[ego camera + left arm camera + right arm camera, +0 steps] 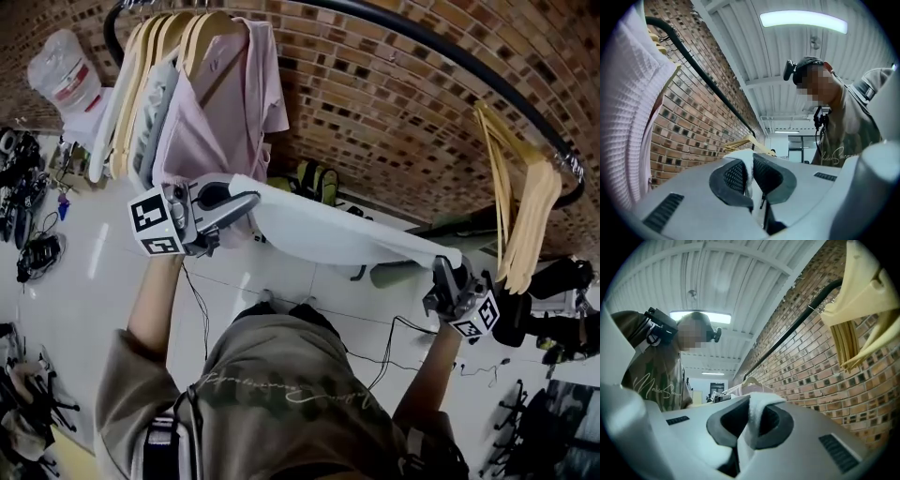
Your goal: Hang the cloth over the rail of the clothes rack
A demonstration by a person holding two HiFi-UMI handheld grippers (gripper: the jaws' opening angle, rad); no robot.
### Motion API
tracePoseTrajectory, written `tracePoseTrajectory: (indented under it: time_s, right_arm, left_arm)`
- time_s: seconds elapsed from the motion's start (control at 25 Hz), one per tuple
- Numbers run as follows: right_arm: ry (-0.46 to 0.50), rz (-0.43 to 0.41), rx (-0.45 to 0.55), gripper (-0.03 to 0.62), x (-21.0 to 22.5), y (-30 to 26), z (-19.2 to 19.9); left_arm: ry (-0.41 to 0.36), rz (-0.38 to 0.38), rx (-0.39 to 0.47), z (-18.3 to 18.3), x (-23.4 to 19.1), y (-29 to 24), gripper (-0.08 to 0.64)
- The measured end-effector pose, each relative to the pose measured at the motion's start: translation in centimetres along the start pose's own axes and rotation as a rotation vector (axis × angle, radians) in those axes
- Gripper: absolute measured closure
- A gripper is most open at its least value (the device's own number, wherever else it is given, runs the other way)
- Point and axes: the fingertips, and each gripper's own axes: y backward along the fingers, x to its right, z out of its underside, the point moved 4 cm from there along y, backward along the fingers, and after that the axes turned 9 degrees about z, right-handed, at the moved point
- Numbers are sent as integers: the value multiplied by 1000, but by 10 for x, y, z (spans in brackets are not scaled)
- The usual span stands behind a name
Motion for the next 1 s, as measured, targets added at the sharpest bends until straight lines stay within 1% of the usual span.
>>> tracePoseTrajectory:
  time_s: [0.08,0.16,0.44,0.52,0.6,0.68,0.88,1.0]
  right_arm:
    - [17,-18,-32,572,5,-3,-7]
    - [42,-32,-51,572,11,-10,-13]
    - [81,-39,-61,572,30,-30,-34]
    - [75,-53,-57,572,32,-34,-42]
    - [56,-69,-52,572,34,-38,-54]
    - [46,-70,-61,572,36,-43,-65]
    - [26,-66,-66,572,35,-48,-105]
    - [10,-75,-62,572,31,-49,-130]
  left_arm:
    - [11,-10,11,-1,-1,-3,543]
    - [2,-19,-6,-6,-6,-4,543]
    - [-41,-26,-10,-28,-21,-12,543]
    - [-27,-20,-11,-34,-24,-14,543]
    - [3,-16,-2,-41,-25,-15,543]
    - [24,-12,5,-50,-26,-17,543]
    - [5,37,19,-85,-26,-28,544]
    - [19,94,37,-109,-20,-35,543]
